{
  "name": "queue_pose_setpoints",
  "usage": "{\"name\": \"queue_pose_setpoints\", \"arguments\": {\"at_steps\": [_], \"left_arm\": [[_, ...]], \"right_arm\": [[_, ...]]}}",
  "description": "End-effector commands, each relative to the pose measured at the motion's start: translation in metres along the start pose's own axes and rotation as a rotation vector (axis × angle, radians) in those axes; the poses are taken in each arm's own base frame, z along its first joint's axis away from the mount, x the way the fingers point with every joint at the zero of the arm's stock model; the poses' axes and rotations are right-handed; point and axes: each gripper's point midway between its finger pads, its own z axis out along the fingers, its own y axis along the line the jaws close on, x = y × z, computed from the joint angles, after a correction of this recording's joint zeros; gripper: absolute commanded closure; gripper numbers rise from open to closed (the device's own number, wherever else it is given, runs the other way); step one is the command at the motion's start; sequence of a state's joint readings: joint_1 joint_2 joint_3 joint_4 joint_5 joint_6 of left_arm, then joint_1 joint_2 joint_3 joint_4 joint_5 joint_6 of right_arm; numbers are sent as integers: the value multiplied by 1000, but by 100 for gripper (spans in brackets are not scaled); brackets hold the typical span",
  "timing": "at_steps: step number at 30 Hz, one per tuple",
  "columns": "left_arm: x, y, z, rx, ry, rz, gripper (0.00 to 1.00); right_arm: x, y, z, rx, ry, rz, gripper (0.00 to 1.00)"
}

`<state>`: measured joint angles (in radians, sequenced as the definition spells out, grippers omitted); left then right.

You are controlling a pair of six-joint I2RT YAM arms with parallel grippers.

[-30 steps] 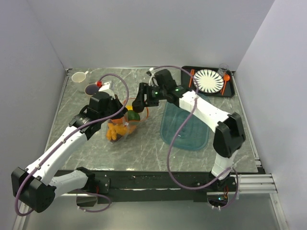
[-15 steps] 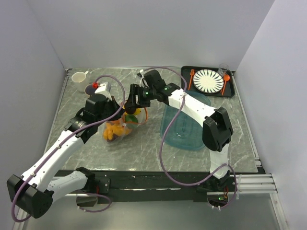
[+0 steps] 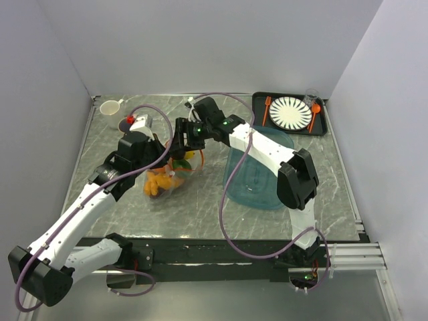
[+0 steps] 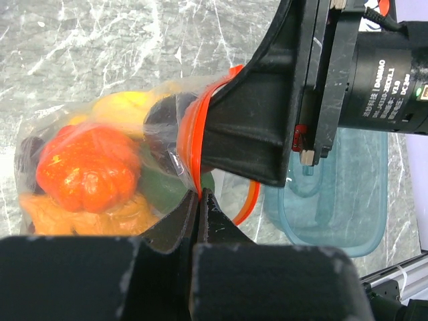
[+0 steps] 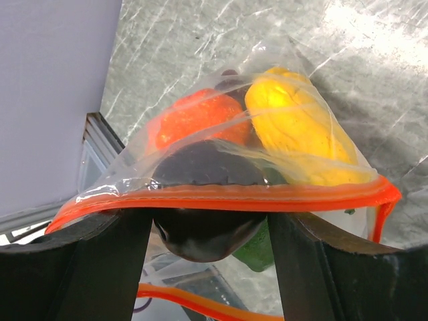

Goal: Place the food in the zip-top bag and seal the zipper
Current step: Place the fake fruit in the zipper food storage bag.

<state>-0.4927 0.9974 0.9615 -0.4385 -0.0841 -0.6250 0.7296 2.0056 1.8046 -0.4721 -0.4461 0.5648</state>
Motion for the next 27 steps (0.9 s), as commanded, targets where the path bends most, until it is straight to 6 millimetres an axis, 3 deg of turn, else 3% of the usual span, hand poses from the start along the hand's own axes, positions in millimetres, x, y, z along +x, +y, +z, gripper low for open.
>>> {"name": "queue_pose_setpoints", "arguments": {"at_steps": [1, 5, 10, 15, 17, 20, 27], "left_arm": [[-29, -18, -12, 49, -86, -19, 99], [-28, -15, -11, 36, -83, -19, 99], [-27, -15, -9, 34, -79, -18, 99], [-26, -13, -10, 31, -83, -22, 99], [-26, -14, -10, 35, -84, -20, 99], [-23, -15, -7, 39, -70, -22, 99], [-24, -19, -5, 54, -63, -17, 99]], "right_arm": [[-14, 26, -13, -49, -50, -73, 23], [-19, 25, -32, -19, -87, -119, 2], [-34, 11, -70, 85, -205, -132, 0], [-27, -32, -97, 226, -230, -79, 0], [-15, -49, -96, 260, -208, -54, 3], [-2, -60, -92, 263, -199, -19, 7], [25, -64, -58, 170, -110, 78, 14]]}}
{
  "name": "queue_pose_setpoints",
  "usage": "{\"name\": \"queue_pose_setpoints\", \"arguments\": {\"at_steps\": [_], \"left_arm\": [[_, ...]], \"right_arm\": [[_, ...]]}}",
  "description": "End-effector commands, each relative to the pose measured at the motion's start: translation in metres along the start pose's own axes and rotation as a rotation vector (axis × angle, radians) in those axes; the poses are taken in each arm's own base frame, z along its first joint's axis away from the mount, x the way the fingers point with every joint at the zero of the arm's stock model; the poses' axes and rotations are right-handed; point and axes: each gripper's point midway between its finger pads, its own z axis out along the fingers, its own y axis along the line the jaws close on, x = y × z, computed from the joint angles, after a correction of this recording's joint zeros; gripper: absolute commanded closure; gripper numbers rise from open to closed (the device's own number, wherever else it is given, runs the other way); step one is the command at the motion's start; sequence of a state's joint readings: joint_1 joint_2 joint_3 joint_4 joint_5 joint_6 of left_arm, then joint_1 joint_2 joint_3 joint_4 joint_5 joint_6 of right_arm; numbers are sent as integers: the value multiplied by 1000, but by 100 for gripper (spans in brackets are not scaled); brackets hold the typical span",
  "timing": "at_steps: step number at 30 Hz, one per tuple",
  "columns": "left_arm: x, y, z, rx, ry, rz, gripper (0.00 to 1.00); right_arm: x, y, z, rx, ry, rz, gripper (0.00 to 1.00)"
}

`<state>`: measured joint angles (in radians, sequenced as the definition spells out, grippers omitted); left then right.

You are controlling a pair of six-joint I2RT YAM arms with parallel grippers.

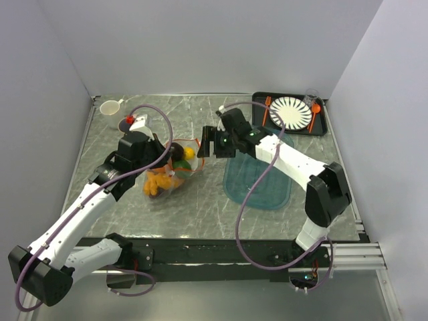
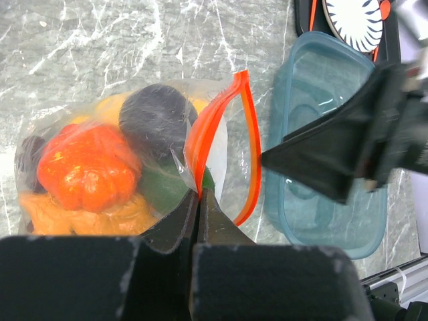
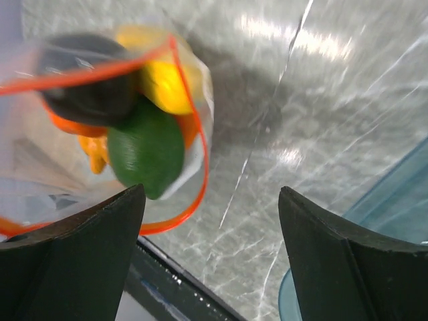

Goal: Place the food in the zip-top bag and seal the zipper
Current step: Place the fake fruit in the zipper food storage bag, then adjust the zipper food storage bag at the center of the board.

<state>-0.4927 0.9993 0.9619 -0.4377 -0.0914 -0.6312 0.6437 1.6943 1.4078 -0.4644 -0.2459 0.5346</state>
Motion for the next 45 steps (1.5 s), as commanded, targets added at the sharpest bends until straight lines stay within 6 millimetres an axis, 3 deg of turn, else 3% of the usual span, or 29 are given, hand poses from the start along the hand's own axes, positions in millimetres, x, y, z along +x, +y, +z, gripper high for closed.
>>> {"name": "queue_pose_setpoints", "arguments": {"at_steps": [1, 4, 6, 7, 8, 10, 11, 13, 16, 19, 21, 22, 25, 27, 28, 30, 32, 34, 35, 39, 45], "left_arm": [[-22, -19, -6, 58, -58, -11, 99], [-21, -19, -6, 62, -59, -14, 99], [-20, -19, -5, 60, -53, -14, 99], [-20, -18, -5, 57, -51, -14, 99], [-21, -17, -5, 53, -56, -13, 99], [-21, -17, -6, 51, -57, -12, 99], [-21, -17, -6, 52, -58, -13, 99], [-21, -17, -6, 52, -58, -11, 99], [-21, -12, -4, 27, -61, -2, 99], [-28, -4, -7, -30, -80, 1, 99], [-38, -2, -14, -59, -100, 9, 99], [-47, 3, -20, -87, -137, 9, 99], [-71, 8, -40, -133, -211, 11, 99], [-82, 12, -49, -170, -238, 11, 97], [-79, 29, -50, -256, -221, 13, 99], [-81, 40, -49, -318, -213, 19, 99], [-66, 55, -36, -356, -126, 46, 99], [-49, 70, -17, -401, -19, 69, 99], [-44, 69, -13, -398, 11, 74, 99], [-17, 25, 9, -99, 138, 119, 99], [-40, -5, -3, 41, 36, 123, 99]], "right_arm": [[-1, 16, 13, -84, -3, 46, 15], [-3, 15, 26, -91, 7, 49, 23], [-4, 19, 33, -98, 28, 44, 36], [-6, 19, 34, -98, 29, 35, 44], [-7, 24, 35, -117, 37, 33, 58], [-9, 26, 34, -121, 36, 31, 72], [-13, 28, 32, -128, 30, 30, 87], [-15, 31, 29, -133, 22, 25, 98], [-30, 47, 14, -175, -17, 2, 100], [-55, 75, -9, -239, -73, -45, 100], [-77, 99, -29, -292, -117, -85, 100], [-93, 120, -45, -342, -157, -118, 100], [-107, 141, -62, -370, -199, -162, 100], [-105, 152, -61, -419, -174, -172, 98], [-115, 166, -74, -457, -187, -195, 100], [-104, 164, -61, -419, -144, -198, 100], [-96, 156, -43, -403, -130, -177, 95], [-95, 147, -30, -357, -92, -144, 100], [-83, 136, -14, -323, -36, -133, 100], [-72, 129, -1, -316, -7, -116, 100], [-69, 114, 12, -249, 12, -111, 98]]}}
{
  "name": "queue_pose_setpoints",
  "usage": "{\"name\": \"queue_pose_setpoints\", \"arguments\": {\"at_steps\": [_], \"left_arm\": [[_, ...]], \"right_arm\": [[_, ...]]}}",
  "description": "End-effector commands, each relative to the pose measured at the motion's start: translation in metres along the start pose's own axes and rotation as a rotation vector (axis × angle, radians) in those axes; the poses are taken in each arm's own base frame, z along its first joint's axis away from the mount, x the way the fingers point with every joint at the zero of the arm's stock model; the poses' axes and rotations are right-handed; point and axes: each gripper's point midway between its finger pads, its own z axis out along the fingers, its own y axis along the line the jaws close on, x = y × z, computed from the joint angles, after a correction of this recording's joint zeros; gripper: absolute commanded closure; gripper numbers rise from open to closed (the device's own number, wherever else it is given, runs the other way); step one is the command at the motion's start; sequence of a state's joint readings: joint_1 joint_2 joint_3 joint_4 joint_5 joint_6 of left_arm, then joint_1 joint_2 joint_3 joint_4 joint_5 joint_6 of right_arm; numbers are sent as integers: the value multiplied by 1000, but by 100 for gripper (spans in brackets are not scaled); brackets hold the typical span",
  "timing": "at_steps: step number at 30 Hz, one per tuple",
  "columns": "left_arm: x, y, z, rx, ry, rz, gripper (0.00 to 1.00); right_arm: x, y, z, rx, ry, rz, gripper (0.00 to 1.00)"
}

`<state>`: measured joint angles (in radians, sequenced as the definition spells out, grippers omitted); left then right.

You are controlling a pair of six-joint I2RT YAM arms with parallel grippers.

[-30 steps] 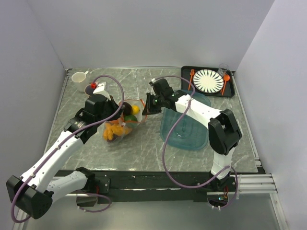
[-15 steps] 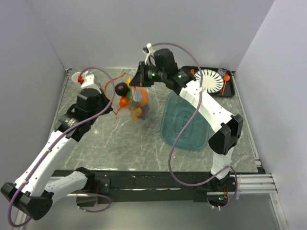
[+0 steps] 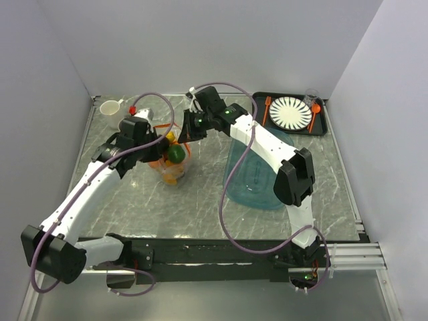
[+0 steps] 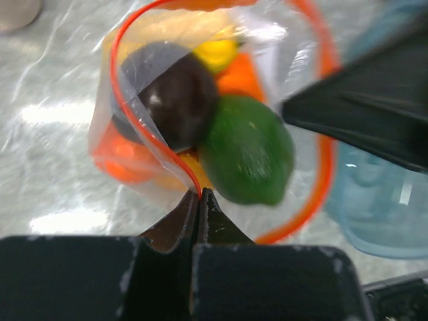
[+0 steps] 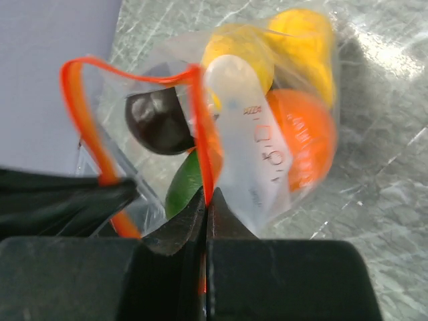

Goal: Place the food in the zip-top bag and seal the zipper
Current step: Adjust the zipper food storage bag at the center of the board.

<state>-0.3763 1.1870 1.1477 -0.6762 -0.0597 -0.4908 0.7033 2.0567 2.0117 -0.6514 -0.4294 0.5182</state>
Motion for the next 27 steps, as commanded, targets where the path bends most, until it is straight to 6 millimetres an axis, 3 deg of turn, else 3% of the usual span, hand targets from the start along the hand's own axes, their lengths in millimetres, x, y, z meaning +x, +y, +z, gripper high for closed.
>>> {"name": "queue_pose_setpoints", "arguments": {"at_steps": [1, 9, 11, 19, 24, 27], "left_arm": [[-39, -40, -35, 211, -163, 41, 99], [-71, -43, -57, 188, -248, 47, 99], [-76, -33, -53, 125, -260, 57, 99], [-80, -27, -30, 52, -203, 119, 99], [-64, -40, -11, 136, -121, 158, 99], [-39, -59, -8, 271, -43, 155, 99]], "right_arm": [[-22, 22, -20, -31, -70, -50, 98], [-31, 33, -27, -75, -124, -56, 96], [-28, 23, -21, -39, -107, -40, 98], [0, -23, -12, 21, -106, 51, 100], [12, -40, -12, 55, -97, 73, 100], [19, -51, -14, 83, -90, 85, 100]]}}
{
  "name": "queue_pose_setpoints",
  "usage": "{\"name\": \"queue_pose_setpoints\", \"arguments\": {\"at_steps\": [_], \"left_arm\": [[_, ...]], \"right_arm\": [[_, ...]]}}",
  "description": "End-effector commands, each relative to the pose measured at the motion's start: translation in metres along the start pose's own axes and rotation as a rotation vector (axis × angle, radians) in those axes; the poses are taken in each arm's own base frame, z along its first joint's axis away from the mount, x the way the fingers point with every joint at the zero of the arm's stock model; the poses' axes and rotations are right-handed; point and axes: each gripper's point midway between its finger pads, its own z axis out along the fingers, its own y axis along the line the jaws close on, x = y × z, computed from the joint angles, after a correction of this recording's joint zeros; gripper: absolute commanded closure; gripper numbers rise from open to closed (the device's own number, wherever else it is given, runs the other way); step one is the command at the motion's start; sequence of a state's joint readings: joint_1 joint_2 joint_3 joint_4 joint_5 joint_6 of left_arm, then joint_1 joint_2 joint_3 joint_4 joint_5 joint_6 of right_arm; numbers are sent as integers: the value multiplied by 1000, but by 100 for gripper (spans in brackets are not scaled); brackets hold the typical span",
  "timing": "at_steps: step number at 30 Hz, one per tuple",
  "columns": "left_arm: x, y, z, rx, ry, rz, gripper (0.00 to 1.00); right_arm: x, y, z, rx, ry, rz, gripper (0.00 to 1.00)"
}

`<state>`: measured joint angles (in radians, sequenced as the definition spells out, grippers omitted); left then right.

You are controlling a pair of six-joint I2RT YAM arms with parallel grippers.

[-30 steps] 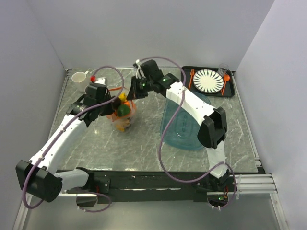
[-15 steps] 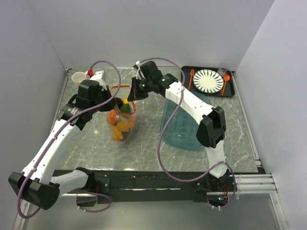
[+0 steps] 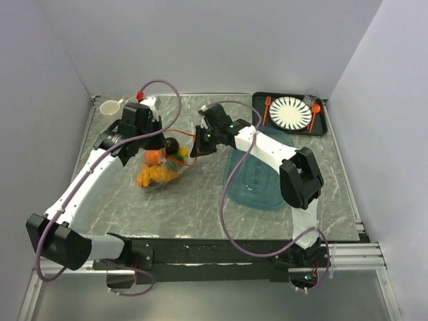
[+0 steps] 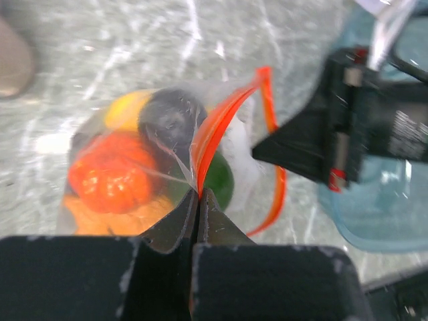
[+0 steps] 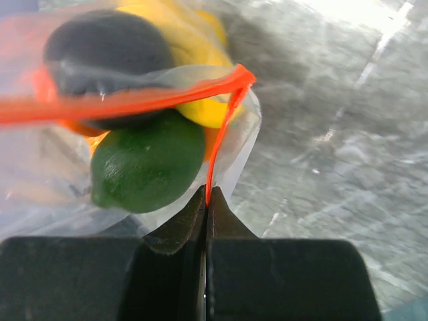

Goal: Place the food in the zip-top bag and seal the zipper
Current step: Adjust the zipper food storage bag at the center of the board.

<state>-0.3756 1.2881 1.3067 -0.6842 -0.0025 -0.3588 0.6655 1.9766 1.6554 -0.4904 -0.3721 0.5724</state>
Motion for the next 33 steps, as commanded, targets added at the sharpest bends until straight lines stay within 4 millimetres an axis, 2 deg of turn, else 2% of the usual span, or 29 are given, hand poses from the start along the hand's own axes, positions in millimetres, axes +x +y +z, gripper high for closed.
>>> {"name": "queue_pose_setpoints", "arguments": {"at_steps": [1, 5, 10, 14, 15, 16, 21, 24, 25, 27, 28, 30, 31, 33], "left_arm": [[2, -44, -5, 260, -6, 19, 98], [23, -60, -8, 375, 48, -17, 88], [38, -51, -9, 336, 64, -56, 71], [28, -49, -23, 319, -18, -123, 47], [18, -48, -32, 319, -77, -134, 41], [16, -48, -34, 318, -93, -147, 34], [-1, -44, -57, 293, -182, -205, 32], [-4, -30, -66, 226, -236, -265, 27], [2, -20, -62, 178, -238, -287, 26], [7, -14, -64, 155, -243, -350, 26], [17, -11, -60, 144, -223, -369, 25], [21, -13, -63, 167, -227, -430, 24], [30, -12, -59, 168, -214, -452, 22], [30, -17, -67, 215, -240, -518, 21]], "right_arm": [[-26, 18, -36, -39, -131, -24, 100], [-23, 11, -36, -27, -135, -12, 100], [-17, 2, -31, -19, -120, 6, 100], [-14, -3, -30, 2, -114, 12, 100], [-15, -6, -30, 14, -120, 13, 100], [-16, -9, -31, 24, -123, 17, 100], [-14, -14, -31, 29, -131, 26, 100], [-15, -13, -32, 25, -134, 28, 100], [-14, -16, -31, 35, -129, 31, 100], [-14, -18, -31, 45, -126, 27, 100], [-15, -18, -33, 47, -131, 26, 100], [-15, -20, -33, 55, -133, 25, 100], [-16, -21, -34, 56, -134, 26, 100], [-16, -22, -34, 58, -134, 29, 100]]}}
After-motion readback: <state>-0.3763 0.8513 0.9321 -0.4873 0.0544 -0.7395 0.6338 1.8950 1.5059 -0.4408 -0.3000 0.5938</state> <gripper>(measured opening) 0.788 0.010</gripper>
